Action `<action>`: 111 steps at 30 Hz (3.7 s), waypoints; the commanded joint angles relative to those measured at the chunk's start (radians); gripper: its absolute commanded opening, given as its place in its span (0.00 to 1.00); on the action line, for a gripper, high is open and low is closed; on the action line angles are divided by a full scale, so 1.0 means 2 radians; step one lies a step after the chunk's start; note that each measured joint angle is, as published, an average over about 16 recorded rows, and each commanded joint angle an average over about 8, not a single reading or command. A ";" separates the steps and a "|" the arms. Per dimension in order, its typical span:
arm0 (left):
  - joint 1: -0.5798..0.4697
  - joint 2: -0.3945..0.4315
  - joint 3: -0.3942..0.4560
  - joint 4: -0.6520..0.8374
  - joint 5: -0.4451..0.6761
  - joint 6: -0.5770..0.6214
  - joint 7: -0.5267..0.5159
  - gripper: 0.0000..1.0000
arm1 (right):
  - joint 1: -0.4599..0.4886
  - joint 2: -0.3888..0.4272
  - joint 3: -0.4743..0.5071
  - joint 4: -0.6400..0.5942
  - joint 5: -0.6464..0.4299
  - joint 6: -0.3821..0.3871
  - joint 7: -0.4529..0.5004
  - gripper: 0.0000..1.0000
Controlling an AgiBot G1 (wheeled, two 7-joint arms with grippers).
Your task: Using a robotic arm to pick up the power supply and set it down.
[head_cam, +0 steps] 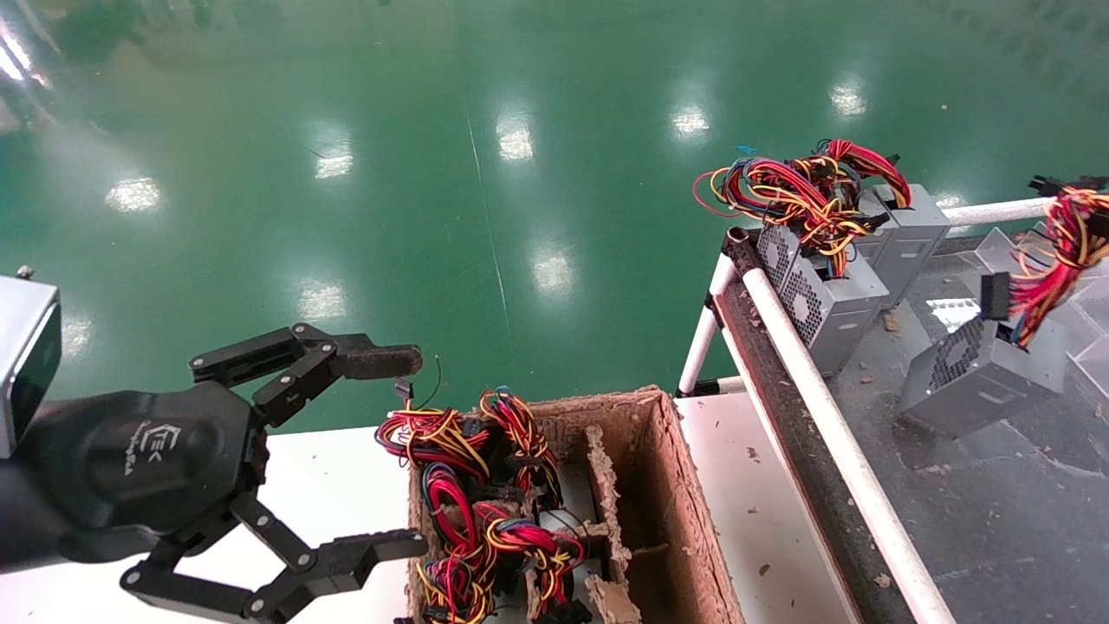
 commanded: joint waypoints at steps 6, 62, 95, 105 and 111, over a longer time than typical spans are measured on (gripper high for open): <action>0.000 0.000 0.000 0.000 0.000 0.000 0.000 1.00 | 0.080 -0.041 -0.042 -0.013 -0.064 0.022 0.015 0.00; 0.000 0.000 0.000 0.000 0.000 0.000 0.000 1.00 | 0.252 -0.176 -0.121 -0.113 -0.124 -0.063 0.010 1.00; 0.000 0.000 0.000 0.000 0.000 0.000 0.000 1.00 | 0.081 -0.142 -0.097 0.085 0.038 -0.149 0.091 1.00; 0.000 0.000 0.000 0.000 0.000 0.000 0.000 1.00 | 0.030 -0.131 -0.090 0.145 0.087 -0.176 0.115 1.00; 0.000 0.000 0.000 0.000 0.000 0.000 0.000 1.00 | 0.003 -0.126 -0.086 0.176 0.112 -0.189 0.128 1.00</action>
